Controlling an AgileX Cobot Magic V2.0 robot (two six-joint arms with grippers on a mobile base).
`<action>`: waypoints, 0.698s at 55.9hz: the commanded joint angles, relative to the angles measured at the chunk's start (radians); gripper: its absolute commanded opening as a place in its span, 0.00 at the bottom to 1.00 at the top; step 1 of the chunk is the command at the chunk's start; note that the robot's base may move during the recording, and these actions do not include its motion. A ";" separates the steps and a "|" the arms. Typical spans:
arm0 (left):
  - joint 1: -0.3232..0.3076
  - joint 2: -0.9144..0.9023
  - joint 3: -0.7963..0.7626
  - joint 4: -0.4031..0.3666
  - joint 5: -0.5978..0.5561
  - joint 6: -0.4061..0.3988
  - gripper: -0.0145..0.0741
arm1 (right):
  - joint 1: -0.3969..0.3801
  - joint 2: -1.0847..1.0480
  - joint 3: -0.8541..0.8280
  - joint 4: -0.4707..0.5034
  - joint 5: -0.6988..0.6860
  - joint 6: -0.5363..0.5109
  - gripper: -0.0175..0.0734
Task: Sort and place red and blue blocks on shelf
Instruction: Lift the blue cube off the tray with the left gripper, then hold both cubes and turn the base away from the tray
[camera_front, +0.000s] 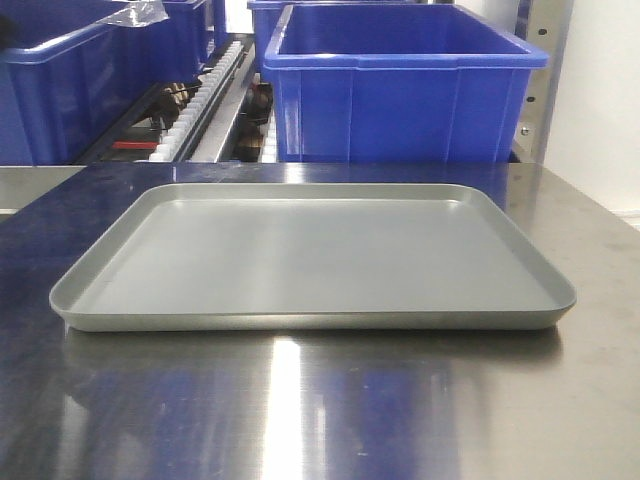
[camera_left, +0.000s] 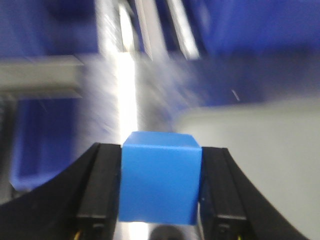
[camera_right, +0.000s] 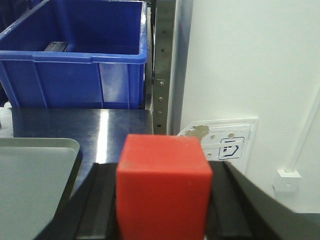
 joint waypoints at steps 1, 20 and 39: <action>0.047 -0.154 0.073 -0.014 -0.199 0.009 0.50 | -0.002 0.009 -0.029 -0.011 -0.084 0.000 0.60; 0.167 -0.541 0.286 0.010 -0.190 0.009 0.50 | -0.002 0.009 -0.029 -0.011 -0.084 0.000 0.60; 0.167 -0.605 0.313 0.012 -0.175 0.009 0.50 | -0.002 0.009 -0.029 -0.011 -0.084 0.000 0.60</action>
